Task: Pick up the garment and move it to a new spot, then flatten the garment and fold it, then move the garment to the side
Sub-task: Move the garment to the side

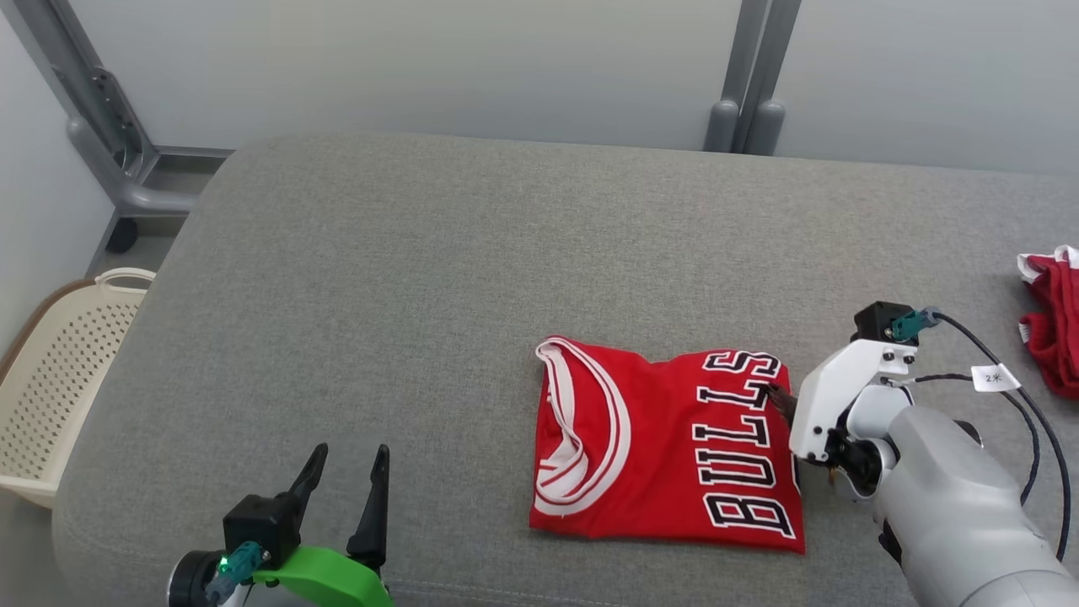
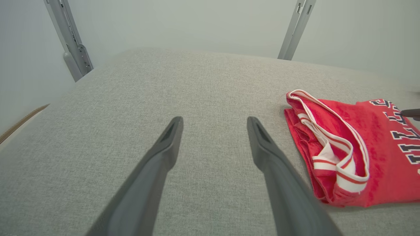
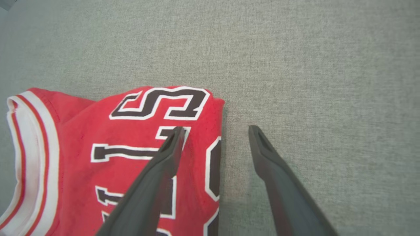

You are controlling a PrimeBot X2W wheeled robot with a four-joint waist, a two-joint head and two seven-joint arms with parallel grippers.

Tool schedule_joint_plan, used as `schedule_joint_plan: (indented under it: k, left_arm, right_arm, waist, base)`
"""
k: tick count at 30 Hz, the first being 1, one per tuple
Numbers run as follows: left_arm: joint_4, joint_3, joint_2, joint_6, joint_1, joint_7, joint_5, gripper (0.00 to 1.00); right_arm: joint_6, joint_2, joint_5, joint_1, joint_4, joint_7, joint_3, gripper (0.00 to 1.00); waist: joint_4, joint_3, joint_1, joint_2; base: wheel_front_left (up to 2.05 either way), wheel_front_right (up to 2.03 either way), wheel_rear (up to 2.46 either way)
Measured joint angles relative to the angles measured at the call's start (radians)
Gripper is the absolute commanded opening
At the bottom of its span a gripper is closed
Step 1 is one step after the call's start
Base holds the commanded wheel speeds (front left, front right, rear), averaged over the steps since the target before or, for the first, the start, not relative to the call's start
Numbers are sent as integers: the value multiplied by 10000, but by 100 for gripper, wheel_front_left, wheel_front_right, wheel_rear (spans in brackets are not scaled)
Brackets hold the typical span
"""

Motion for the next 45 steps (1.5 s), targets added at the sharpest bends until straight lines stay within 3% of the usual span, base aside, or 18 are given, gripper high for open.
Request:
schedule_joint_plan:
  k: [11, 19, 30, 37, 45]
  left_arm:
    - [-84, -61, 40, 33, -2, 42, -27, 100]
    - [-84, -61, 31, 73, -7, 42, -98, 100]
    - [-79, -35, 19, 77, -40, 33, -121, 100]
    - [-59, -54, 19, 69, -158, 31, -121, 100]
    - [19, -102, 4, 23, -261, 29, -121, 100]
  right_arm:
    - [0, 545, -535, 487, 2, 130, -803, 100]
    - [2, 654, -1022, 1011, -744, 685, -1381, 100]
    - [13, 777, -1981, 2880, -3986, 2311, -2640, 100]
    - [6, 788, -1856, 4182, -6510, 3611, -2911, 100]
    - [4, 792, -1350, 4503, -7578, 4268, -2757, 100]
  waist:
    - [-120, 39, 0, 0]
    - [-68, 145, 0, 0]
    - [-141, 211, 0, 0]
    - [-69, 278, 0, 0]
    - [50, 379, 0, 0]
  base:
    - [0, 0, 0]
    - [0, 0, 0]
    - [0, 0, 0]
    - [0, 0, 0]
    - [0, 0, 0]
